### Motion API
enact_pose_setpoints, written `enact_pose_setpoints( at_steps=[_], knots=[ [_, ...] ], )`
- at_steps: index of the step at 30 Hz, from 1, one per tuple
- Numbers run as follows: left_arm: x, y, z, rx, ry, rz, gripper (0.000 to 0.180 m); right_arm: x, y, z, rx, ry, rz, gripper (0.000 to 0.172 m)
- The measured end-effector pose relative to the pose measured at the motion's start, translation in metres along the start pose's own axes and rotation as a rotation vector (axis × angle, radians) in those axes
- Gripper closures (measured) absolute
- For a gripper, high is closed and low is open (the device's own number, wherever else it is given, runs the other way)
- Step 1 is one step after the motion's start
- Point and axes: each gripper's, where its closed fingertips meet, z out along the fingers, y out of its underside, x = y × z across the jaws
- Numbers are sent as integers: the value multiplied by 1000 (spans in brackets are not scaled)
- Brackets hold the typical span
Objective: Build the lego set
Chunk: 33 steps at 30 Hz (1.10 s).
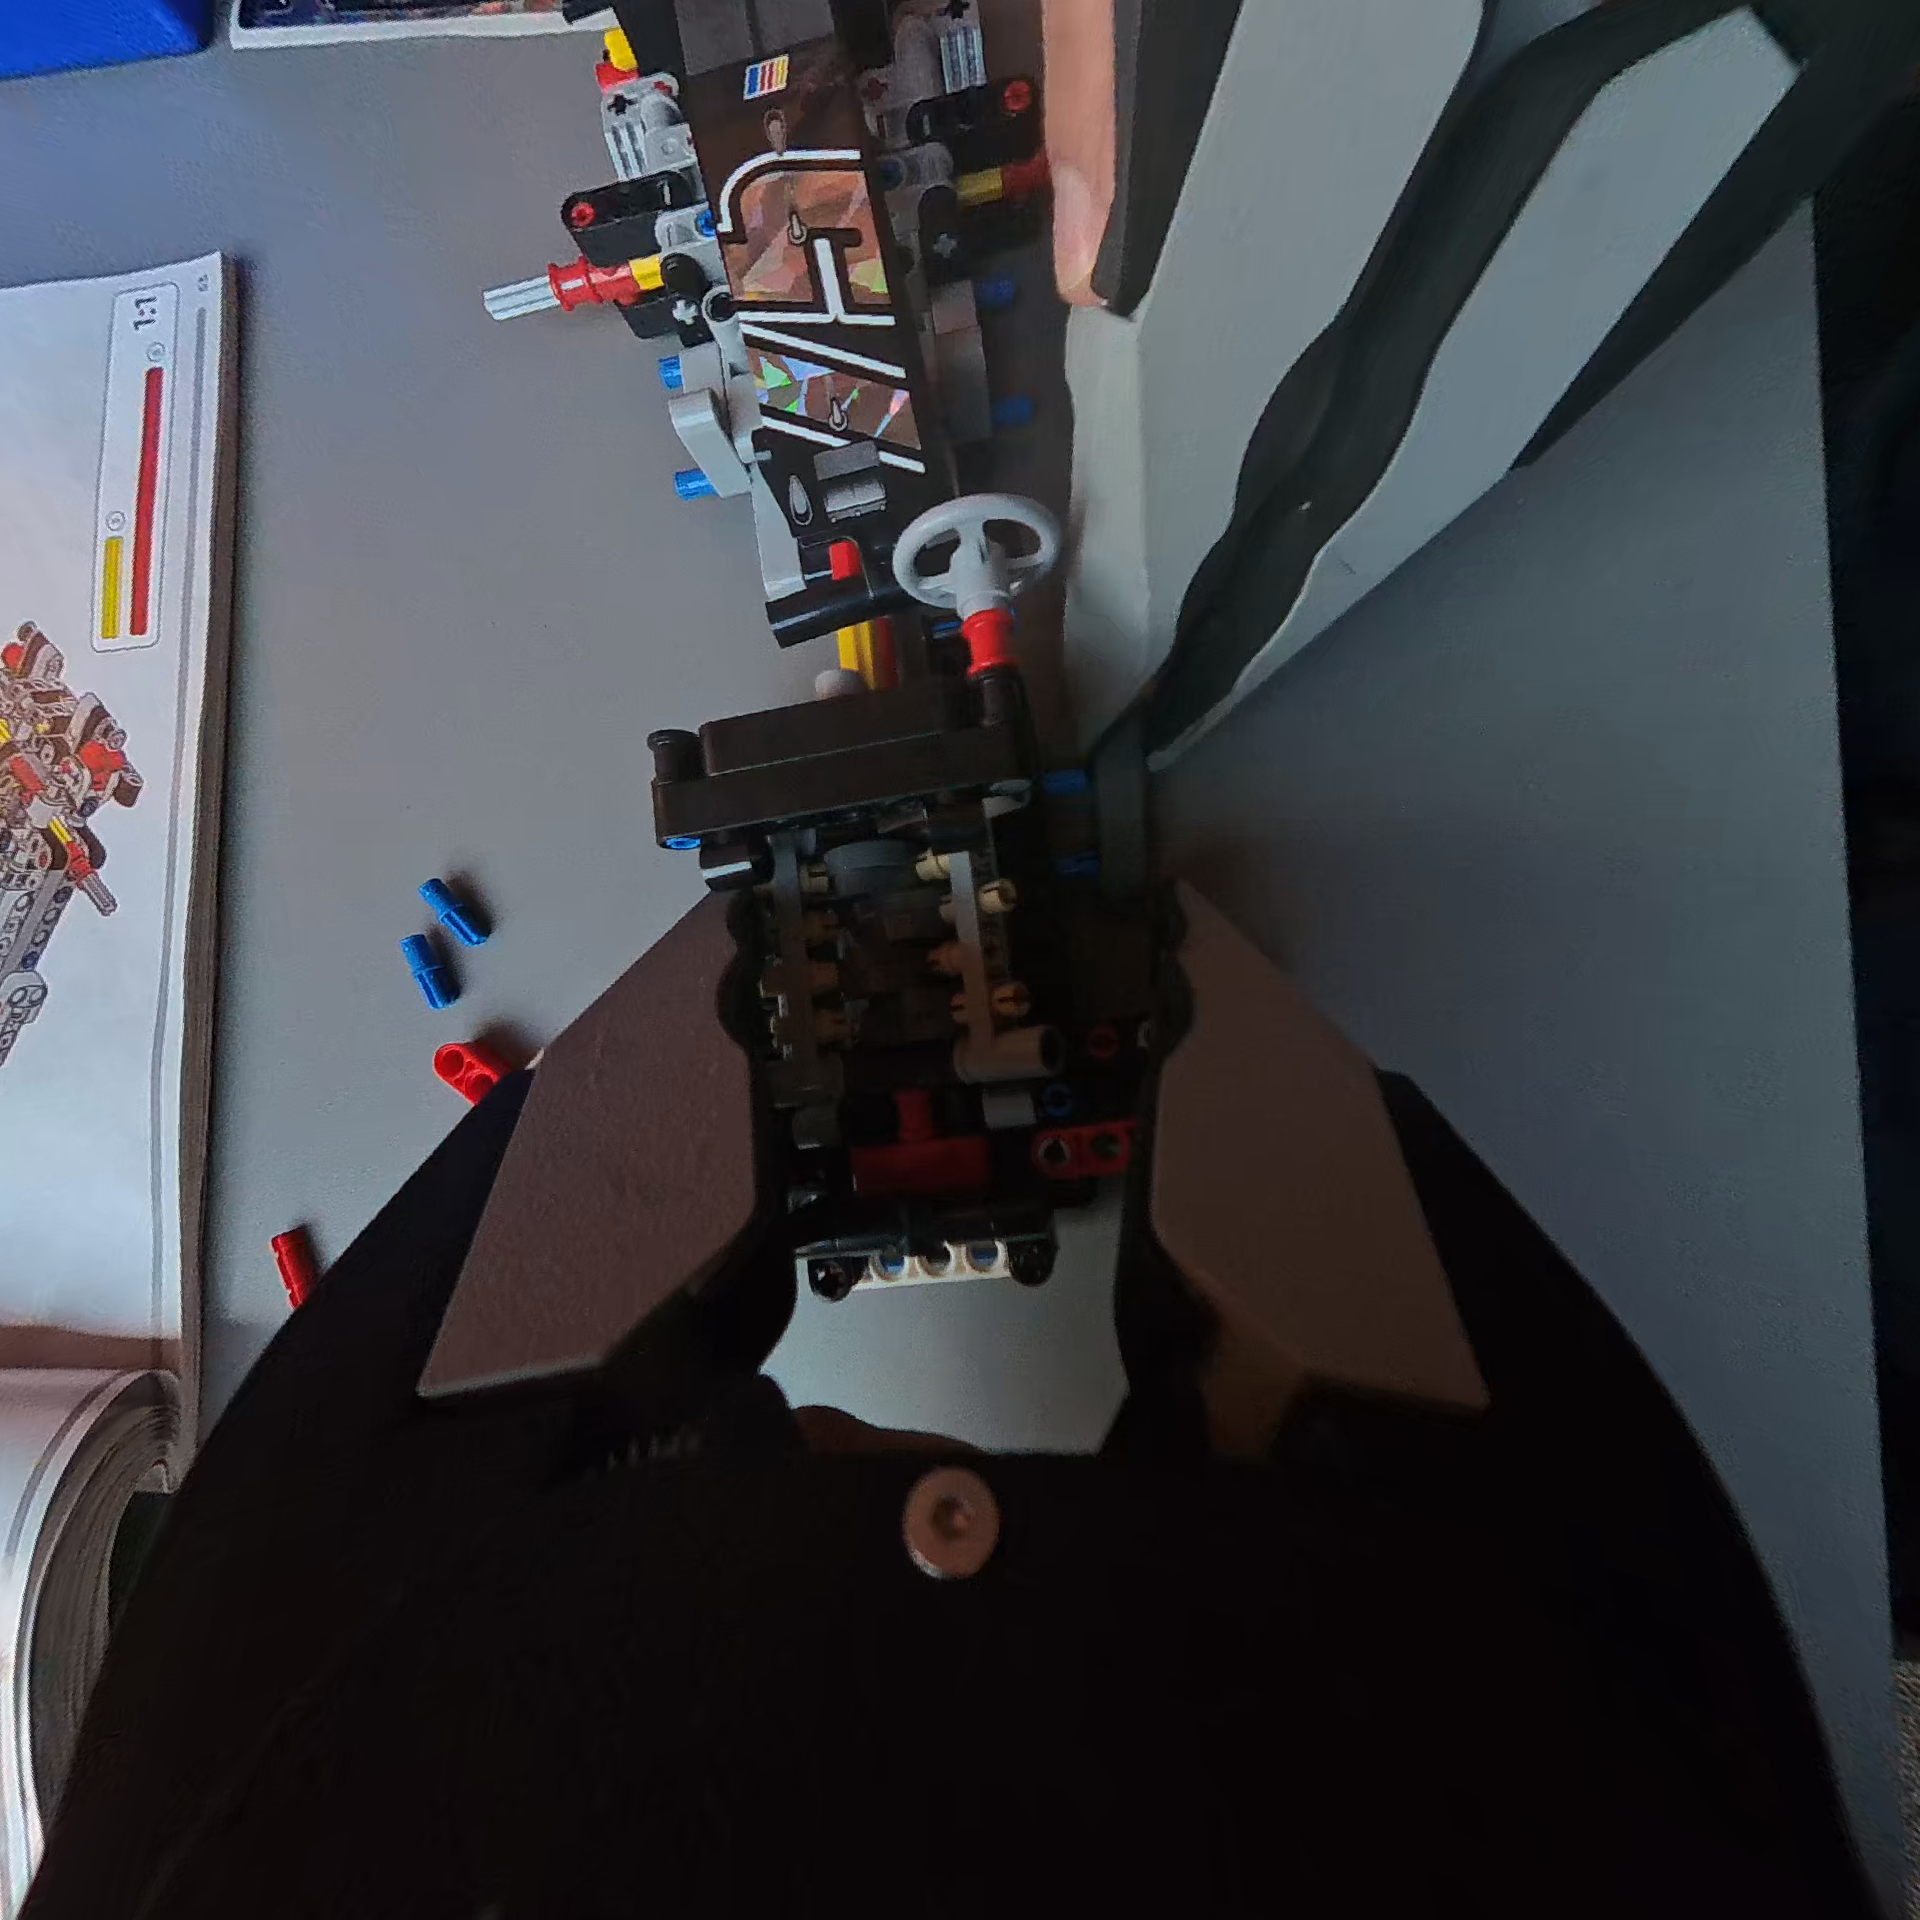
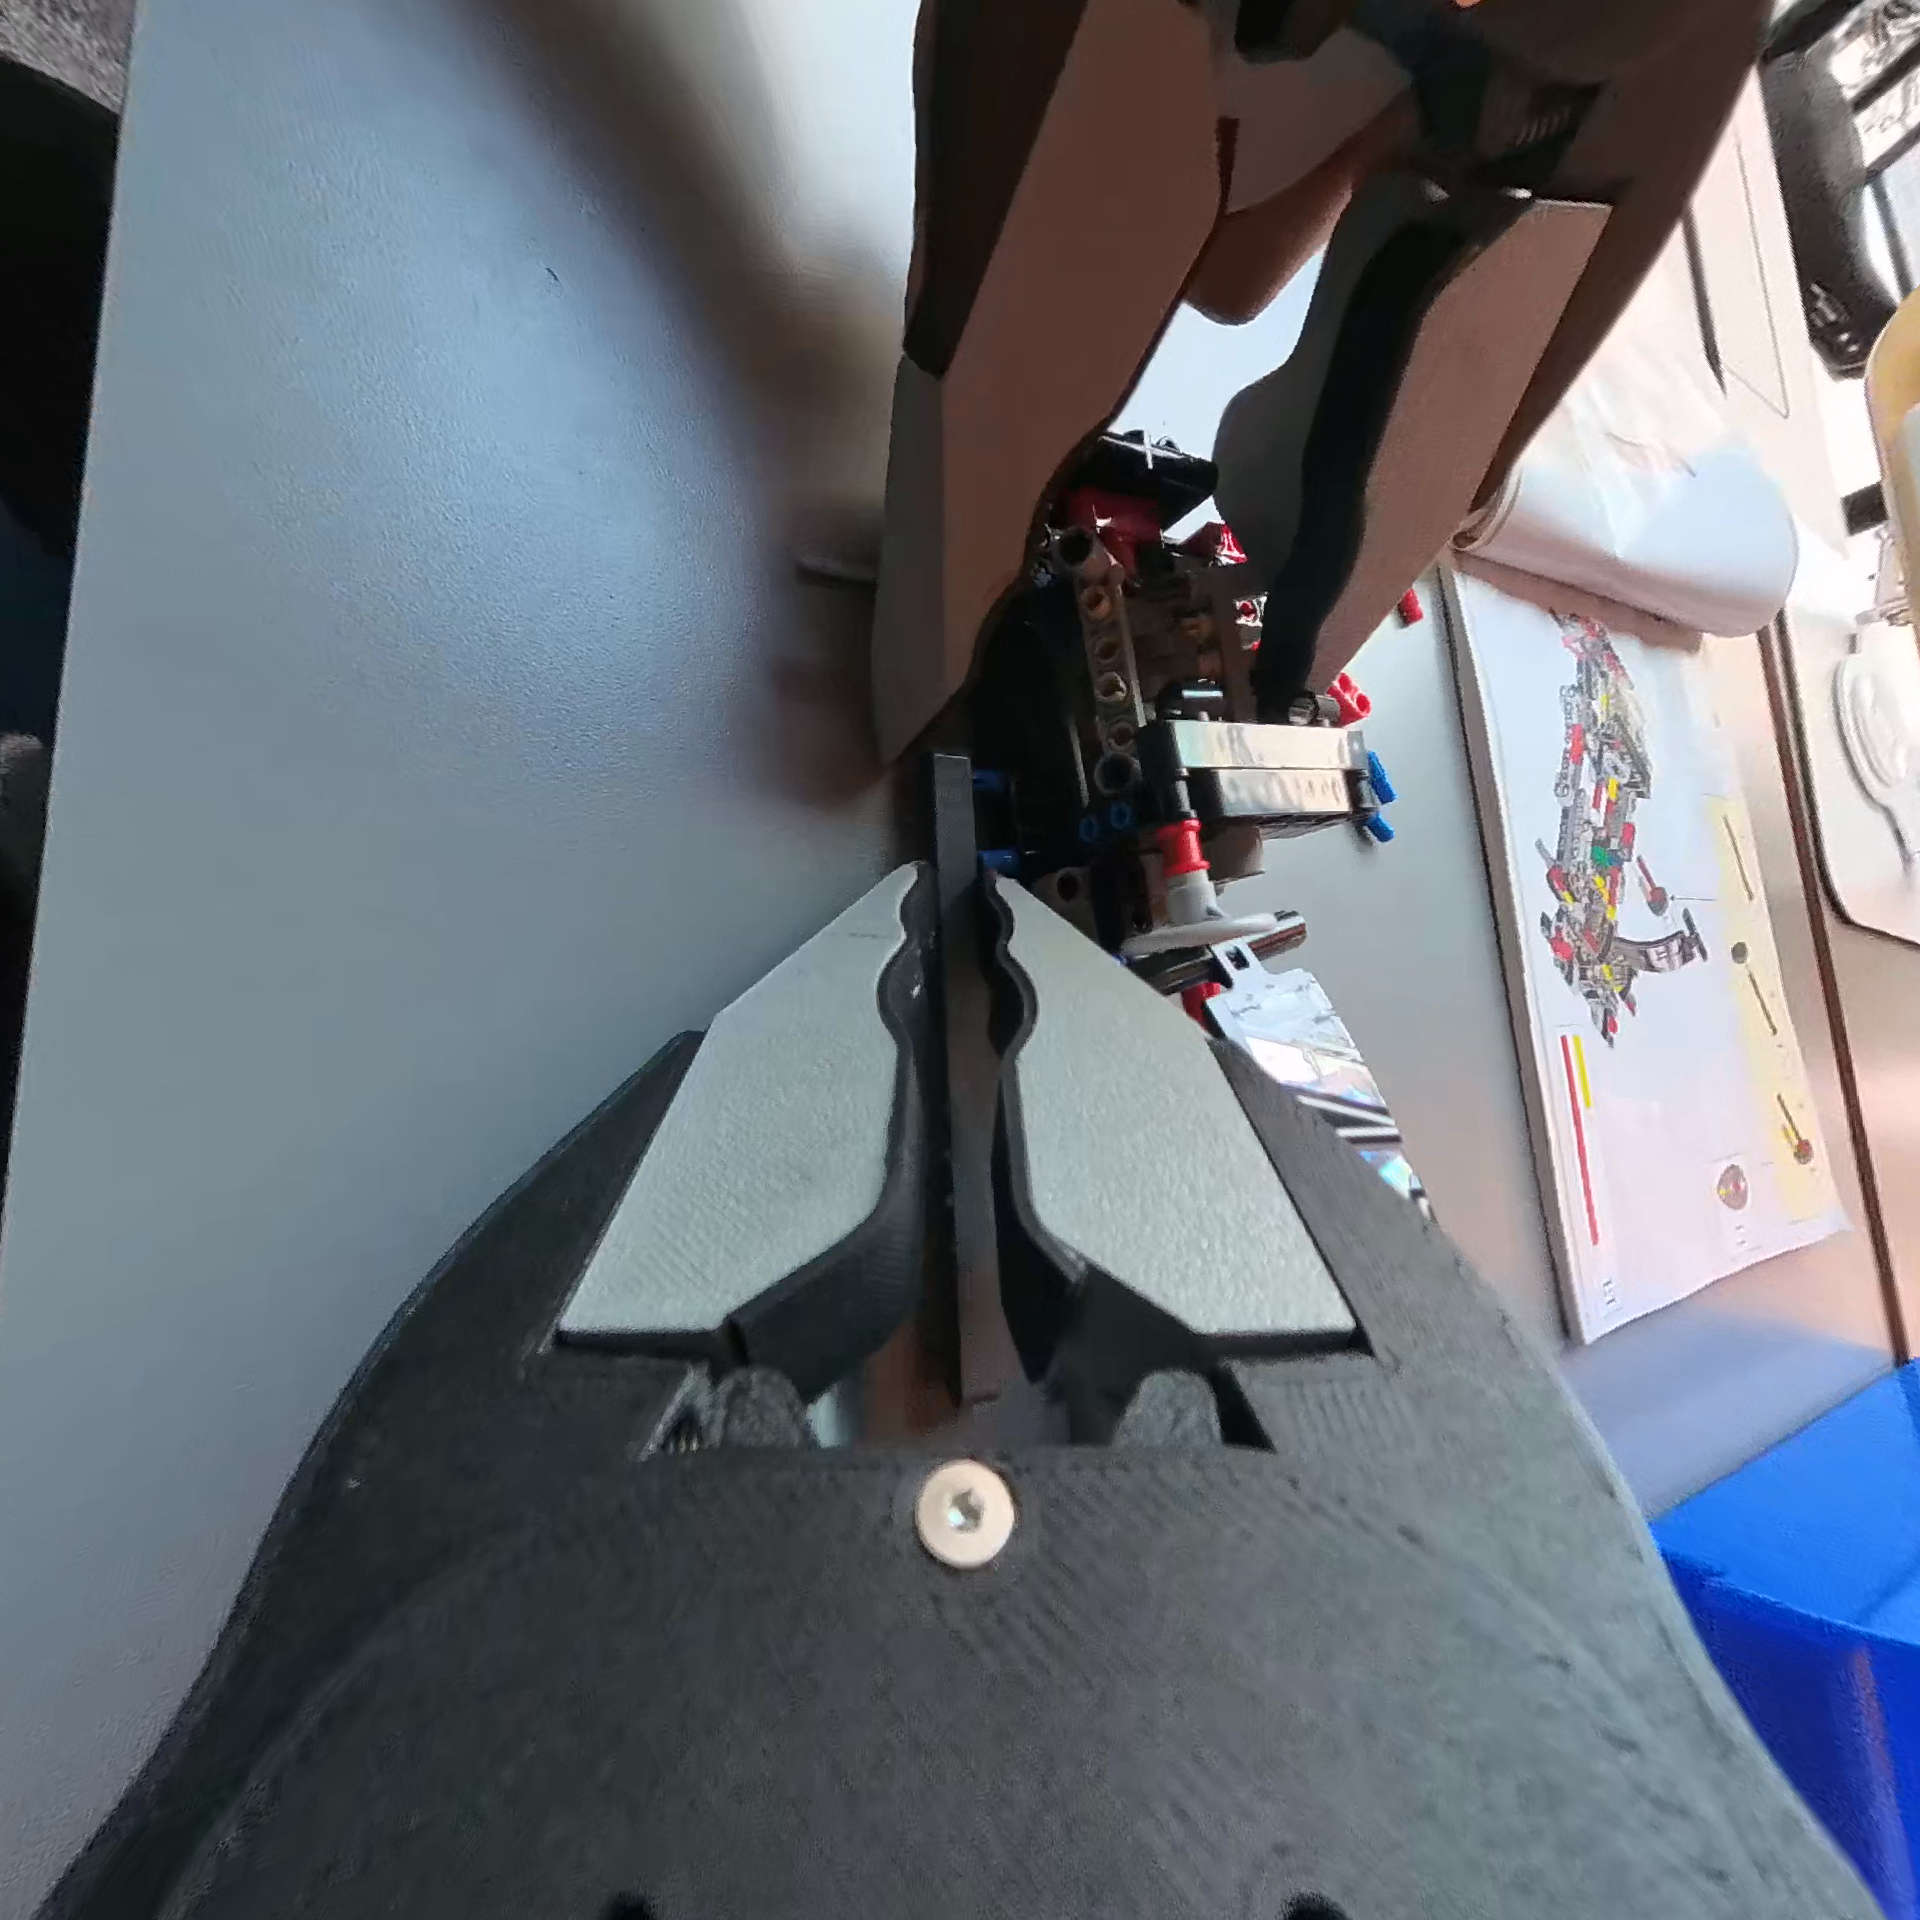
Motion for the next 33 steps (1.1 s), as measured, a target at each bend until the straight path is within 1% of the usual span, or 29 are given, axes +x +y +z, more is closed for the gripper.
enact_pose_setpoints(
  at_steps=[5, 9, 21, 27, 33],
  knots=[
    [-1, -1, 1, 2, -7, -1, 108, 1, 0, -2, 12, -21, 34, 167],
    [-1, -2, 1, 7, -7, 4, 108, 2, 1, -2, 5, -21, 9, 167],
    [-2, -2, 1, 17, -7, 4, 109, 2, 4, -3, 24, -96, 147, 166],
    [-3, -2, 2, 12, -18, -13, 110, 4, 5, 0, -10, -60, 134, 165],
    [-5, -3, 2, 3, -50, -48, 111, 5, 5, 0, -3, -73, 217, 165]
  ],
)
